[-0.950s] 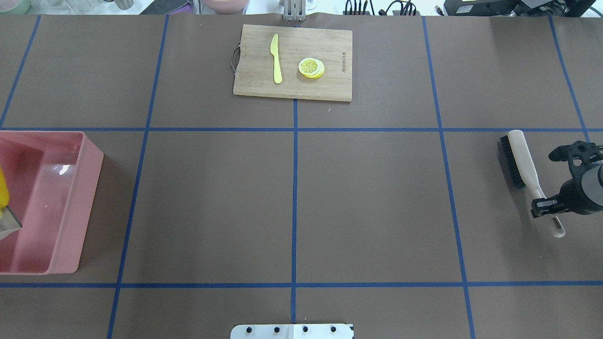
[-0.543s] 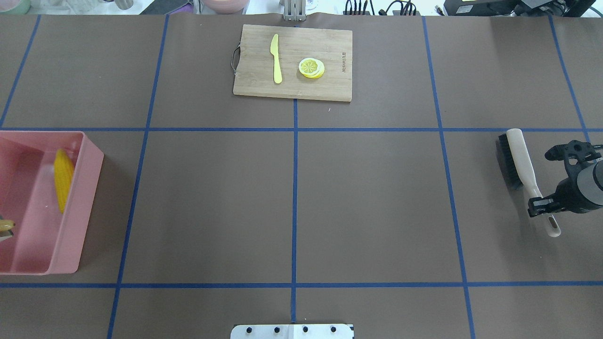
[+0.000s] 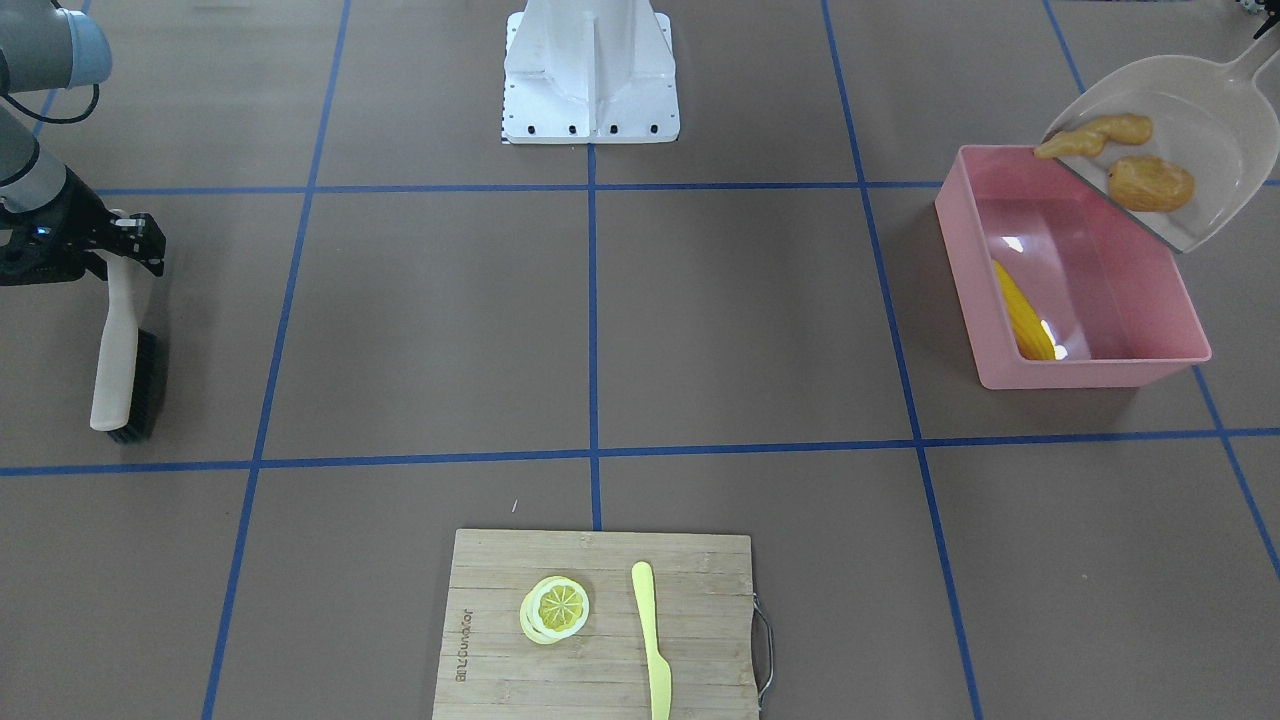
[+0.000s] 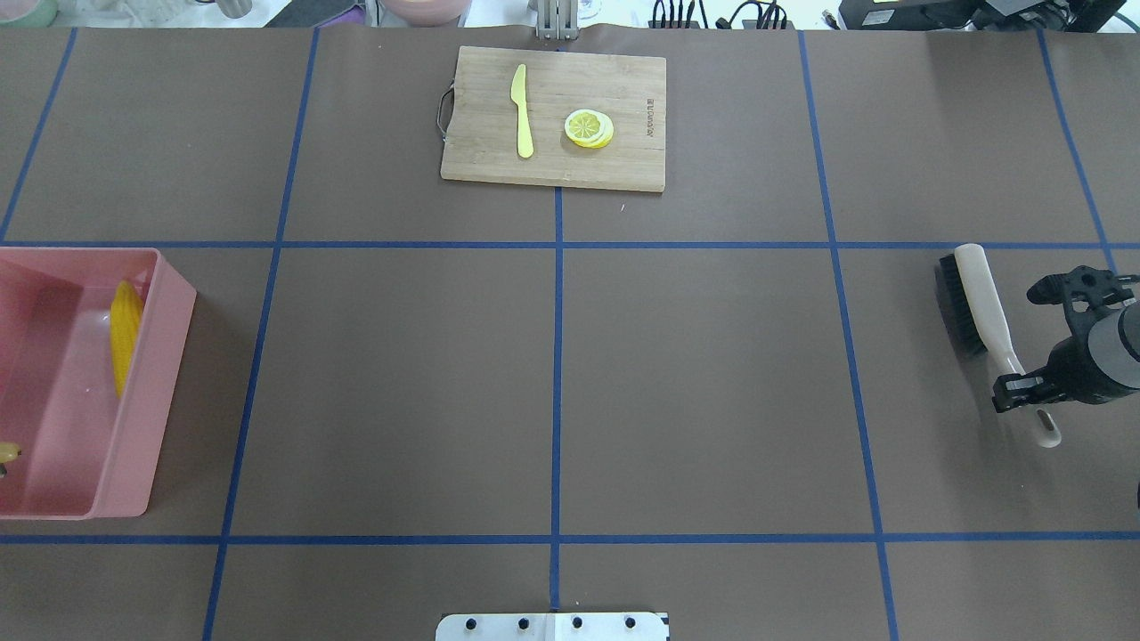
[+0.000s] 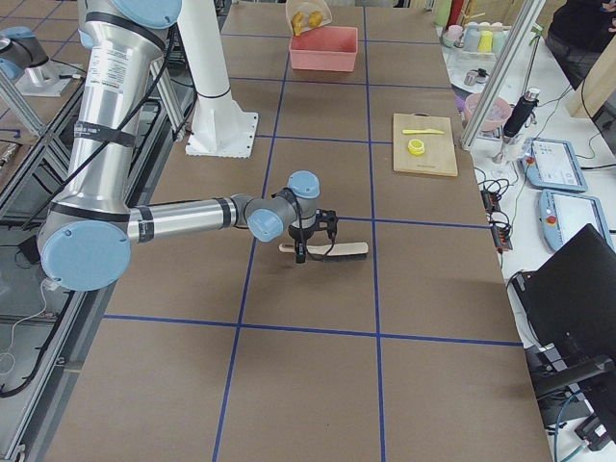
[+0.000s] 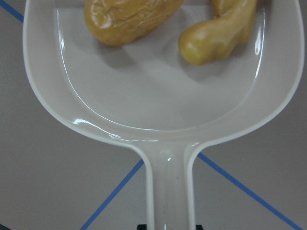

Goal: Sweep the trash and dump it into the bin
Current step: 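Tip the dustpan over the pink bin with the left gripper to dump the items, then lower the empty dustpan back onto the table with the left gripper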

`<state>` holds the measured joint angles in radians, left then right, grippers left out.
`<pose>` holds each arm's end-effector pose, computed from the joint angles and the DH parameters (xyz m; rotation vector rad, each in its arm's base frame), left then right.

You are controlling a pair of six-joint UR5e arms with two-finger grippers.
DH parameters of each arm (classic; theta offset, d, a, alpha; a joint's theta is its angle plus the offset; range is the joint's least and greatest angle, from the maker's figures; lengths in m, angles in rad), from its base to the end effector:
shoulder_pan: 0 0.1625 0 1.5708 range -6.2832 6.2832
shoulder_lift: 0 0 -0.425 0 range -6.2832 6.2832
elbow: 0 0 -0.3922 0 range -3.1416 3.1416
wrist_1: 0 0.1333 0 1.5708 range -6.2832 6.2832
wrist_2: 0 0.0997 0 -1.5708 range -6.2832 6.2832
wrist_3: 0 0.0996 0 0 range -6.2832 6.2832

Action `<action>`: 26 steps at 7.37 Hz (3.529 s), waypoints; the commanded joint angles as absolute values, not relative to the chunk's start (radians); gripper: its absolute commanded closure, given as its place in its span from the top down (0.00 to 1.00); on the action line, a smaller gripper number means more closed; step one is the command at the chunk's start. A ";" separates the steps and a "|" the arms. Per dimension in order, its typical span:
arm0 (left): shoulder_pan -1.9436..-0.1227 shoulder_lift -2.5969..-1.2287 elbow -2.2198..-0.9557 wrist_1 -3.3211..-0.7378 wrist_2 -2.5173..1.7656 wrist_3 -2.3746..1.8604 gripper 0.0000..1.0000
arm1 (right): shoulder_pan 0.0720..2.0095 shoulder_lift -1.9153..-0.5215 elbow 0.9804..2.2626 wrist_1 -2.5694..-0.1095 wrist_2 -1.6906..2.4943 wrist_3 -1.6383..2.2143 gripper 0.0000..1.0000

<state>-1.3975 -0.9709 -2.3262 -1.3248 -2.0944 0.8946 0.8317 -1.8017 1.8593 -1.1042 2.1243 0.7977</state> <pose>-0.0410 -0.2498 0.5475 0.1066 0.5447 1.0181 -0.2251 -0.3672 0.5771 -0.0086 -0.7432 -0.0892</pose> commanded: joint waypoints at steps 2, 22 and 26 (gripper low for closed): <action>-1.410 -1.078 -2.338 -1.142 -2.062 0.943 0.15 | 0.838 -1.802 1.867 -1.103 2.128 0.799 1.00; -0.707 -1.861 -1.749 -2.074 -2.165 0.442 0.25 | 1.549 -1.668 1.867 -1.672 2.247 0.098 1.00; -0.667 -1.865 -1.767 -2.083 -2.155 0.480 0.98 | 1.542 -1.678 1.812 -1.606 2.287 0.100 1.00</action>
<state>-0.6707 -1.8642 -1.7541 -2.0767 -2.1482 0.4727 1.5425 -1.6719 1.8340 -1.6170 2.2628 0.0984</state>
